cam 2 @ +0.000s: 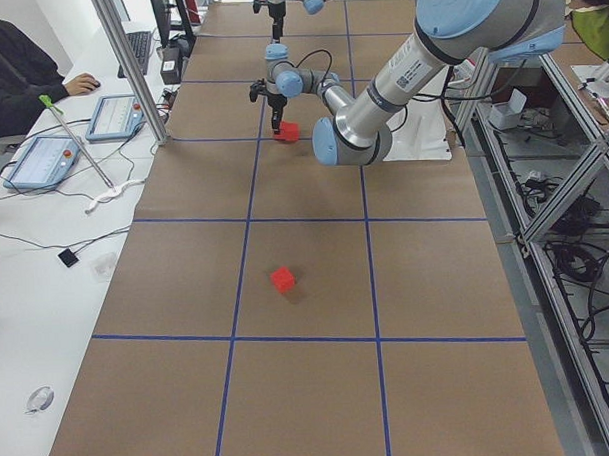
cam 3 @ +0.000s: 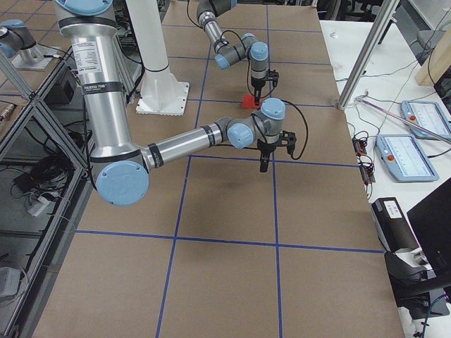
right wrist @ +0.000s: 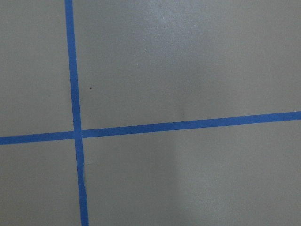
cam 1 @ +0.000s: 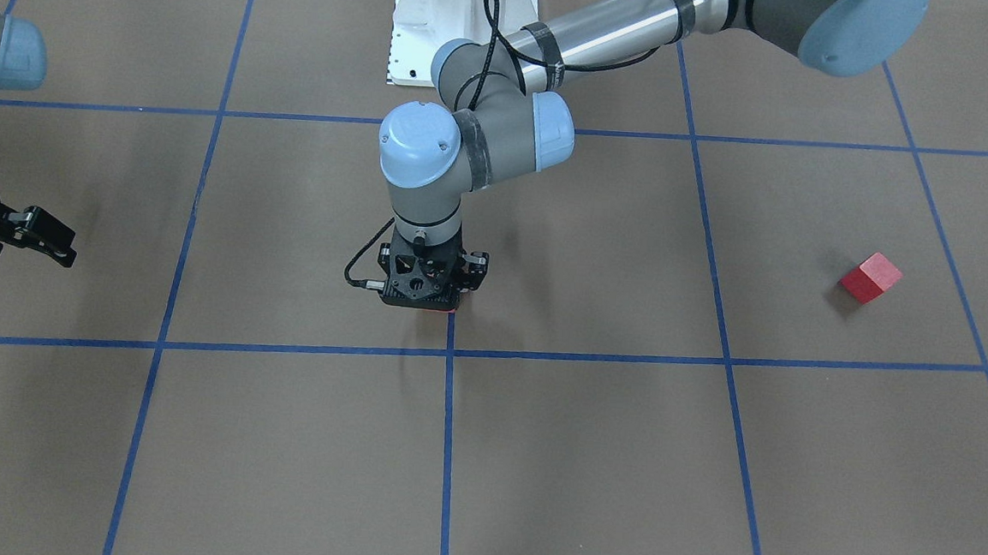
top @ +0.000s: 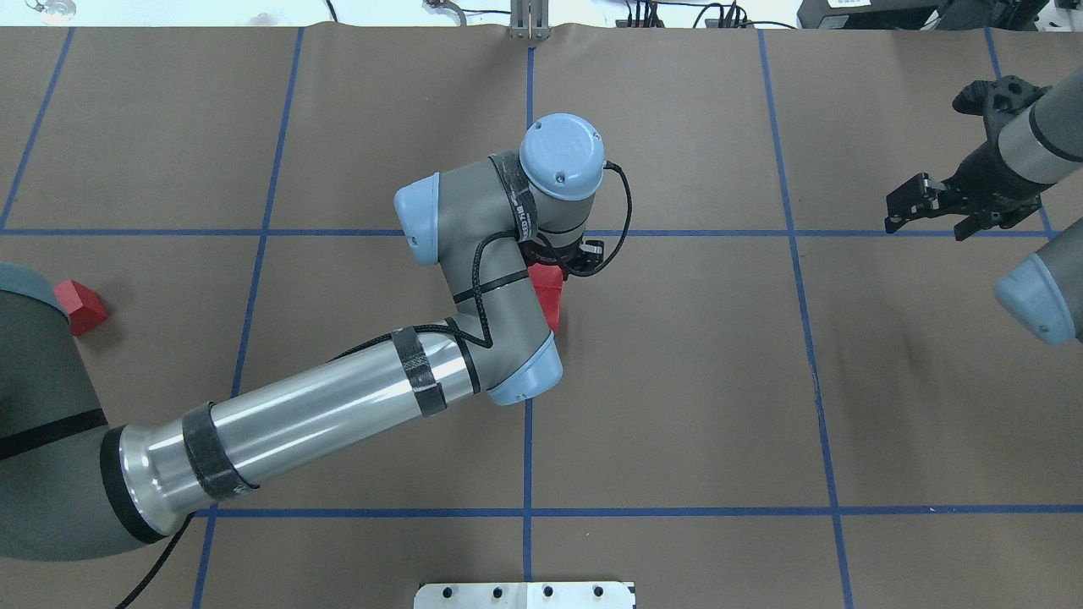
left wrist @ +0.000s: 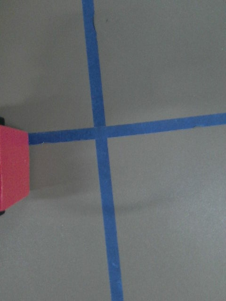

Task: Form red blocks into L shape at center
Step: 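Lower the cube against the center cube and open the left gripper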

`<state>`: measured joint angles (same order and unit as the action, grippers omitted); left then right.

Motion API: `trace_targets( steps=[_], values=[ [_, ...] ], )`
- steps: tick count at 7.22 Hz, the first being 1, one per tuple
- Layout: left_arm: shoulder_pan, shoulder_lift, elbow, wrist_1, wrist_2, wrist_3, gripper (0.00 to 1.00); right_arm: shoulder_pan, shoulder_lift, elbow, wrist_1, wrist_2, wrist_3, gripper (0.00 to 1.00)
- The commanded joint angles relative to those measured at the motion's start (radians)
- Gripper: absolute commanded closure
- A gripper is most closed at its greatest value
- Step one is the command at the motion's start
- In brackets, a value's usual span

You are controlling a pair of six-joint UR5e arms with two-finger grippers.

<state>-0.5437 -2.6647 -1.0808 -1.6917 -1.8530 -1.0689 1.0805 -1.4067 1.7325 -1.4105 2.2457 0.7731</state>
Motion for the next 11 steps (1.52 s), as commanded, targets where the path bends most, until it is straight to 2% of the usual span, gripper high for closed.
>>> trace_targets(
  steps=[1,6,7,8,9,10,11],
  values=[
    [0.001,0.002,-0.001,0.001,0.0,0.004,1.0,-0.001,0.0,-0.001,0.001,0.0,0.0,0.0],
    [0.001,0.005,-0.005,0.003,0.0,0.012,1.0,-0.001,0.0,-0.001,0.001,0.0,0.0,0.0],
    [0.002,0.005,-0.005,0.004,0.0,0.012,0.76,-0.001,0.0,0.001,0.001,0.0,0.0,0.0],
    [0.002,0.006,-0.005,0.003,0.0,0.01,0.35,-0.002,0.0,-0.001,0.001,0.0,0.0,0.0],
    [0.004,0.009,-0.005,0.0,0.0,0.01,0.09,-0.002,0.0,-0.001,0.001,0.0,0.0,0.0],
    [0.008,0.009,-0.005,0.001,0.002,0.003,0.01,-0.002,-0.001,-0.002,0.001,0.0,0.0,0.0],
    [0.007,0.008,-0.016,0.007,0.0,0.001,0.01,-0.002,-0.002,-0.004,0.001,0.0,0.0,0.0]
  ],
)
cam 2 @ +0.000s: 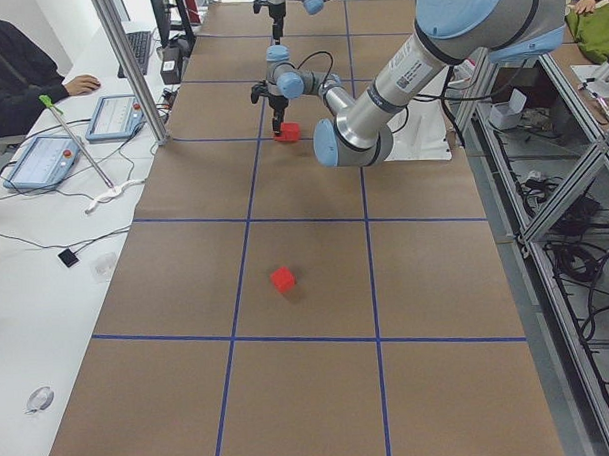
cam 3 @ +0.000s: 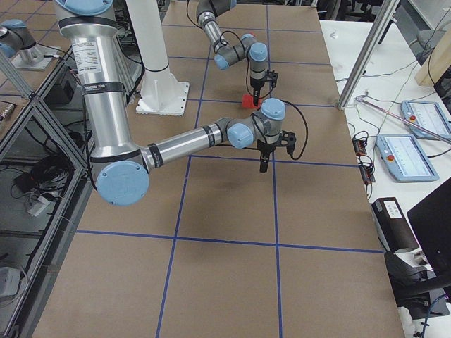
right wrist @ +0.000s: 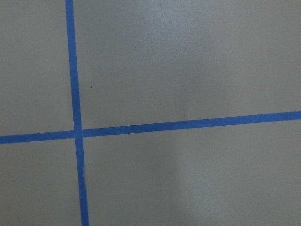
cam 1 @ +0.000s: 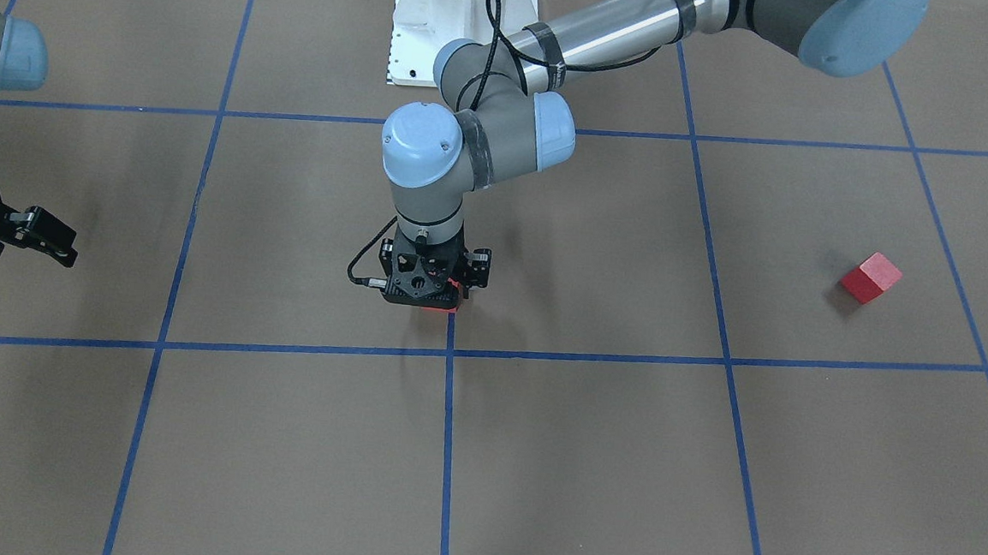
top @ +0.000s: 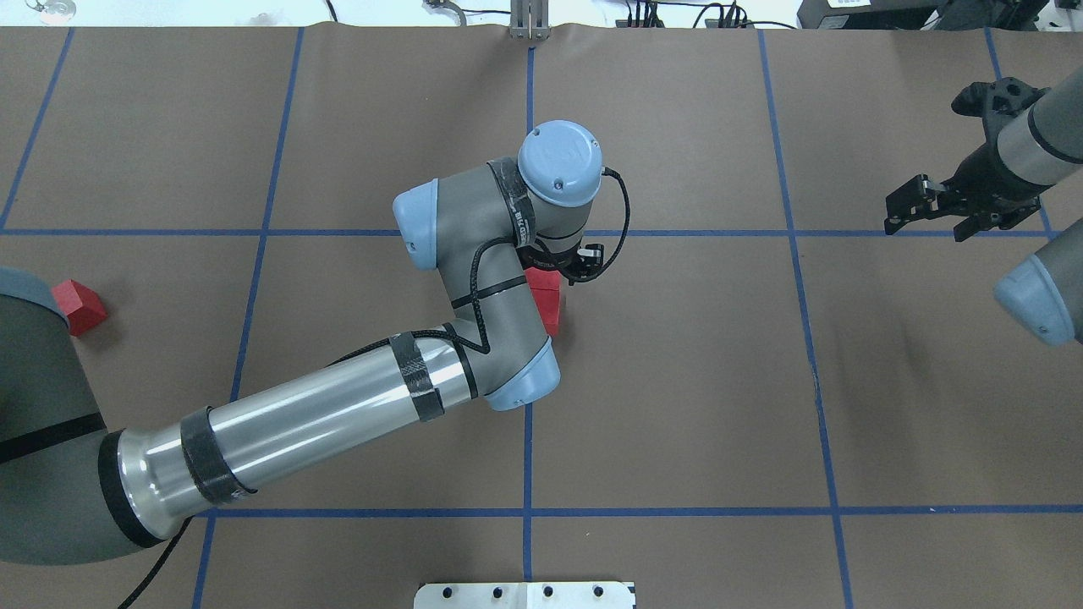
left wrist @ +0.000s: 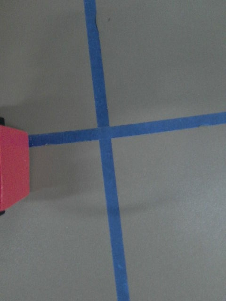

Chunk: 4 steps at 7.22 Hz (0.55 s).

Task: Form red blocks into L shape at center
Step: 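Lower the cube against the center cube and open the left gripper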

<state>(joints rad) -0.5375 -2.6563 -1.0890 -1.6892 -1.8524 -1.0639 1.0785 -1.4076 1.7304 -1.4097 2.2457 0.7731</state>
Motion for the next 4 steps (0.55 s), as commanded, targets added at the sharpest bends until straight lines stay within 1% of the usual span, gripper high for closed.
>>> trace_targets(
  steps=[1,2,3,4],
  values=[
    [-0.015,-0.001,-0.07,0.012,-0.004,-0.007,0.01,0.0,-0.001,-0.009,0.008,0.0,0.0,0.0],
    [-0.053,0.012,-0.16,0.09,-0.031,-0.008,0.01,0.0,0.001,-0.015,0.015,0.0,-0.002,0.0],
    [-0.099,0.063,-0.301,0.2,-0.071,-0.008,0.01,0.0,0.001,-0.017,0.02,0.0,-0.003,0.0],
    [-0.11,0.234,-0.501,0.219,-0.073,0.001,0.01,0.0,-0.001,-0.018,0.029,0.0,-0.003,0.0]
  ],
)
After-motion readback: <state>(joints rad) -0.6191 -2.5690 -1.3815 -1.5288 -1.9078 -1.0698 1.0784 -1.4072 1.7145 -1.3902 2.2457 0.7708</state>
